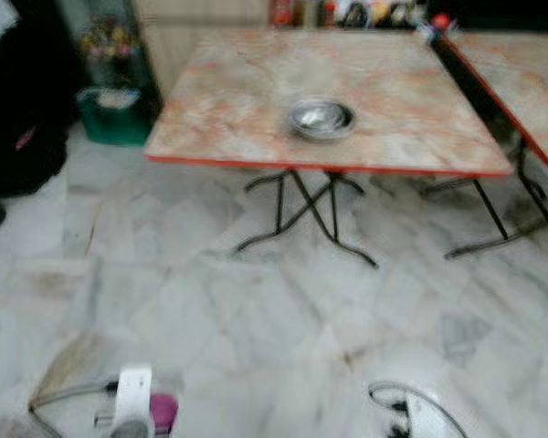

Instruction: Setting the table

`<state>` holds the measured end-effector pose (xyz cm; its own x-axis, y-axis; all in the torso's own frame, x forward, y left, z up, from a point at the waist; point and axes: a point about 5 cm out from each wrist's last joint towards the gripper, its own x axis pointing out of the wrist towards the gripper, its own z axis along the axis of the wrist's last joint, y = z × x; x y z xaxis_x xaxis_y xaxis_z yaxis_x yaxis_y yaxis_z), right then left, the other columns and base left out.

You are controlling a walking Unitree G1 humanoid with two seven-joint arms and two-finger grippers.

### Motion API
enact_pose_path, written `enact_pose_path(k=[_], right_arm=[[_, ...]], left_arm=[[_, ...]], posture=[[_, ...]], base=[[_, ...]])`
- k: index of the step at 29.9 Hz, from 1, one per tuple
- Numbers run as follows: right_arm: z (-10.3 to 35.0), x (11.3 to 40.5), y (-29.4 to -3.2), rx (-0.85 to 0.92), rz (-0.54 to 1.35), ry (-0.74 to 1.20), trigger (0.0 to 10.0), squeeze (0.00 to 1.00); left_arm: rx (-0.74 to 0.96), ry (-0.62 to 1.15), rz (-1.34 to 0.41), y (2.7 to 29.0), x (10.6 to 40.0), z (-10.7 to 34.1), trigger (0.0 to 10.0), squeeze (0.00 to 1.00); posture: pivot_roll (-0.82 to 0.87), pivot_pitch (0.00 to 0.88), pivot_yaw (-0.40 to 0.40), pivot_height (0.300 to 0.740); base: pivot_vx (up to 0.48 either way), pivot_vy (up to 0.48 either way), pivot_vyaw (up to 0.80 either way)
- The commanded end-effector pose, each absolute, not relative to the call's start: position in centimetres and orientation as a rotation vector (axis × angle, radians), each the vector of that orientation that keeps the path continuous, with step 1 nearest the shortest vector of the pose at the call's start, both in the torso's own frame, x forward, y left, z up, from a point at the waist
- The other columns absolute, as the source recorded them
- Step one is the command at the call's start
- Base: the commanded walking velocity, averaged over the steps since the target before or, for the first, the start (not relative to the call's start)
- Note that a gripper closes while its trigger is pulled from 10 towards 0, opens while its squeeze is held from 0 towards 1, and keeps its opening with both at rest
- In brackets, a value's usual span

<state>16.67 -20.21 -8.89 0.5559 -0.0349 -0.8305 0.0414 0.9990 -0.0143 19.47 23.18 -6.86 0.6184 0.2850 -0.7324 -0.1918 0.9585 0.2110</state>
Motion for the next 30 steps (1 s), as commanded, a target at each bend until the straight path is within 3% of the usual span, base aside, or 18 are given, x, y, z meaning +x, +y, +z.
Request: enact_pose_path(k=[1,5,15,30], right_arm=[[-8.8,16.4,-21.2,-0.004,-0.069,0.980,10.0,0.00],[-8.8,16.4,-21.2,-0.005,-0.069,0.982,10.0,0.00],[-8.8,16.5,-21.0,0.002,-0.072,0.976,10.0,0.00],[-8.8,16.4,-21.1,0.023,-0.098,0.971,10.0,0.00]], left_arm=[[0.104,0.869,0.256,22.5,19.4,-7.1,10.0,0.00],[0.056,0.842,0.254,22.1,19.9,-6.9,10.0,0.00],[0.063,0.831,0.256,22.1,20.2,-6.7,10.0,0.00],[0.049,0.819,0.232,21.5,20.3,-6.7,10.0,0.00]], posture=[[-0.05,0.121,-0.017,0.740],[-0.05,0.126,-0.018,0.740],[-0.05,0.128,-0.012,0.740],[-0.05,0.110,-0.009,0.740]], base=[[0.000,0.000,0.00],[0.000,0.000,0.00],[0.307,0.000,0.00],[0.421,0.000,0.00]])
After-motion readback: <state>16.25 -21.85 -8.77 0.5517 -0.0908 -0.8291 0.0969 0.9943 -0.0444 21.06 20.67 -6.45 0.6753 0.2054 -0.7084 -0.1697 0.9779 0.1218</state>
